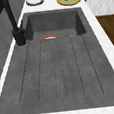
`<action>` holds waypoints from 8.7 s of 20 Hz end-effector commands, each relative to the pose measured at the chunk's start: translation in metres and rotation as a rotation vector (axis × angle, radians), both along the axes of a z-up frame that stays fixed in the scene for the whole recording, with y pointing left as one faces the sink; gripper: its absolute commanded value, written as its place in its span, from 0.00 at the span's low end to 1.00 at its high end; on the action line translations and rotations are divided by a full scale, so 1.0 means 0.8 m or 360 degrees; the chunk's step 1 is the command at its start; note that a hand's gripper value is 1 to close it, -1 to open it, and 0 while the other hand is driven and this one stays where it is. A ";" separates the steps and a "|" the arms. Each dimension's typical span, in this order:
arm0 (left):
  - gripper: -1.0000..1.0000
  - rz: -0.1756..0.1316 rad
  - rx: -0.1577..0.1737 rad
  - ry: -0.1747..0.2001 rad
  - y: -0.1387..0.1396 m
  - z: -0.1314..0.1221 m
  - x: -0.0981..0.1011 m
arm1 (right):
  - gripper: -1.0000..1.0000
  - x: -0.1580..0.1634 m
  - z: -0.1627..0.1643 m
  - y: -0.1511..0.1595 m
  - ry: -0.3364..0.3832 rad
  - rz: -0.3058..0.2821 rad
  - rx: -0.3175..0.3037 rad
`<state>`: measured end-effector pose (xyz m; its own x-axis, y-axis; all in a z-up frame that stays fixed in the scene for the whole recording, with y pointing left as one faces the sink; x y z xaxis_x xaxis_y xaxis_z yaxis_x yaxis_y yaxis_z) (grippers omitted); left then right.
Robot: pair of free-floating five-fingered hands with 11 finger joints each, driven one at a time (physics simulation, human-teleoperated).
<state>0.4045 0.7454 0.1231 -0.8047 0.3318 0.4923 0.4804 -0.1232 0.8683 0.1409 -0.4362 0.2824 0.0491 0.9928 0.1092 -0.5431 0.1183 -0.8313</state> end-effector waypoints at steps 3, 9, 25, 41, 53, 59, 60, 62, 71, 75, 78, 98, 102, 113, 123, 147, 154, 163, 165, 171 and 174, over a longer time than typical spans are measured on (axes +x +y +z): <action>0.00 -0.0053 -0.0073 0.0021 0.033 -0.021 0.020 | 0.50 0.000 0.000 0.000 0.0000 0.0000 0.0000; 0.00 -0.0015 -0.0228 0.0121 0.040 -0.043 0.041 | 0.50 0.000 0.000 0.000 0.0000 0.0000 0.0000; 1.00 0.0082 -0.0822 -0.0005 0.092 -0.019 0.030 | 0.50 0.000 0.000 0.000 0.0000 0.0000 0.0000; 1.00 0.0084 -0.0910 -0.0126 0.058 0.025 -0.004 | 0.50 0.000 0.000 0.000 0.0000 0.0000 0.0000; 0.00 0.0133 -0.0915 -0.0139 0.024 0.097 -0.061 | 0.50 0.000 0.000 0.000 0.0000 0.0000 0.0000; 0.00 0.0122 -0.0891 -0.0101 0.021 0.075 -0.126 | 0.50 0.000 0.000 0.000 0.0000 0.0000 0.0000; 0.00 0.0109 -0.0889 -0.0099 0.018 0.077 -0.131 | 0.50 0.000 0.000 0.000 0.0000 0.0000 0.0000; 0.00 0.0134 -0.0834 -0.0066 0.026 0.078 -0.139 | 0.50 0.000 0.000 0.000 0.0000 0.0000 0.0000; 0.00 0.0349 -0.0711 -0.0022 0.030 0.078 -0.129 | 0.50 0.000 0.000 0.000 0.0000 0.0000 0.0000; 0.00 0.0339 -0.0594 0.0004 0.026 0.078 -0.130 | 0.50 0.000 0.000 0.000 0.0000 0.0000 0.0000; 0.00 0.0363 -0.0508 -0.0001 0.024 0.075 -0.126 | 0.50 0.000 0.000 0.000 0.0000 0.0000 0.0000; 0.00 0.0442 -0.0301 0.0101 -0.011 0.032 -0.117 | 0.50 0.000 0.000 0.000 0.0000 0.0000 0.0000; 0.00 0.0423 -0.0243 0.0082 -0.014 0.035 -0.095 | 0.50 0.000 0.000 0.000 0.0000 0.0000 0.0000; 0.00 0.0531 -0.0177 0.0088 -0.007 0.005 -0.056 | 0.50 0.000 0.000 0.000 0.0000 0.0000 0.0000; 0.00 0.0571 -0.0087 0.0123 -0.002 -0.046 -0.019 | 0.50 0.000 0.000 0.000 0.0000 0.0000 0.0000; 1.00 0.0454 -0.0411 -0.0170 -0.003 0.001 -0.061 | 0.50 0.000 0.000 0.000 0.0000 0.0000 0.0000; 1.00 0.0452 -0.0415 -0.0177 -0.041 0.051 -0.080 | 0.50 0.000 0.000 0.000 0.0000 0.0000 0.0000; 1.00 0.0421 -0.0417 -0.0123 -0.088 0.137 -0.095 | 0.50 0.000 0.000 0.000 0.0000 0.0000 0.0000; 1.00 0.0432 -0.0417 -0.0124 -0.100 0.156 -0.100 | 0.50 0.000 0.000 0.000 0.0000 0.0000 0.0000; 1.00 0.0469 -0.0424 -0.0165 -0.142 0.209 -0.116 | 0.50 0.000 0.000 0.000 0.0000 0.0000 0.0000; 1.00 0.0476 -0.0424 -0.0171 -0.167 0.225 -0.123 | 0.50 0.000 0.000 0.000 0.0000 0.0000 0.0000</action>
